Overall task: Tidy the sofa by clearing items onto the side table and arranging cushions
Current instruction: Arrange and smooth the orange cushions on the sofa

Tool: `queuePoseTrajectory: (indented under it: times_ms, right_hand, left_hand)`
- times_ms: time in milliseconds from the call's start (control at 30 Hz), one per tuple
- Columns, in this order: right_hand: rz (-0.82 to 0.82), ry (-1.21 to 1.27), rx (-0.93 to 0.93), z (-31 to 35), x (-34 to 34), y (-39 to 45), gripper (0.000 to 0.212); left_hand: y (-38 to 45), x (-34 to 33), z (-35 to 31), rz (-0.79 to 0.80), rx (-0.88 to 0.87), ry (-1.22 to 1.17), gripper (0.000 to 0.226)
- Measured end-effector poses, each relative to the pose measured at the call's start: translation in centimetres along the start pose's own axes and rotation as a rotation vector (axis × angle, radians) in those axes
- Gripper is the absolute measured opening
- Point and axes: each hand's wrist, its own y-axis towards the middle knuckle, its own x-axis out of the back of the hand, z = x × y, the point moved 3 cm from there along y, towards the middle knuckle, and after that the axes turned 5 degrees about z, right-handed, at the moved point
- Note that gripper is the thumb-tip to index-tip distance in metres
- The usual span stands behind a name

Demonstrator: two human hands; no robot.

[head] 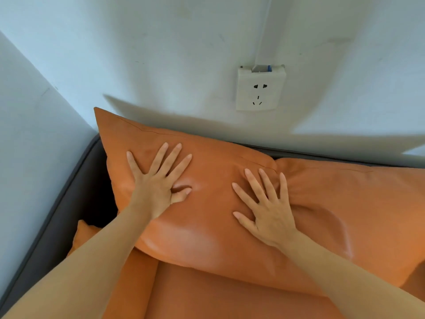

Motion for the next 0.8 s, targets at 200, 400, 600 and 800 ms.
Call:
queuePoseTrajectory:
  times_ms: [200, 400, 600, 800]
  right_hand:
    - [0.079, -0.046, -0.02, -0.8, -0.9, 2.7, 0.066]
    - [-0.038, -0.033, -0.148, -0.9, 1.2, -2.8, 0.064]
    - [0.084, -0.052, -0.343, -4.5, 0.2, -13.1, 0.081]
    - [0.192, -0.036, -0.368, -8.9, -0.9, -11.0, 0.086]
  left_hand:
    - [2.1, -2.0, 0.8, 0.078, 0.152, 0.085, 0.073]
    - [0.7, -0.9, -1.1, -0.003, 0.243, -0.033, 0.08]
    - [-3.3, -0.8, -10.8, -0.186, -0.31, -0.014, 0.09]
    - [-1.8, -1.3, -12.7, 0.039, -0.156, -0.007, 0.107]
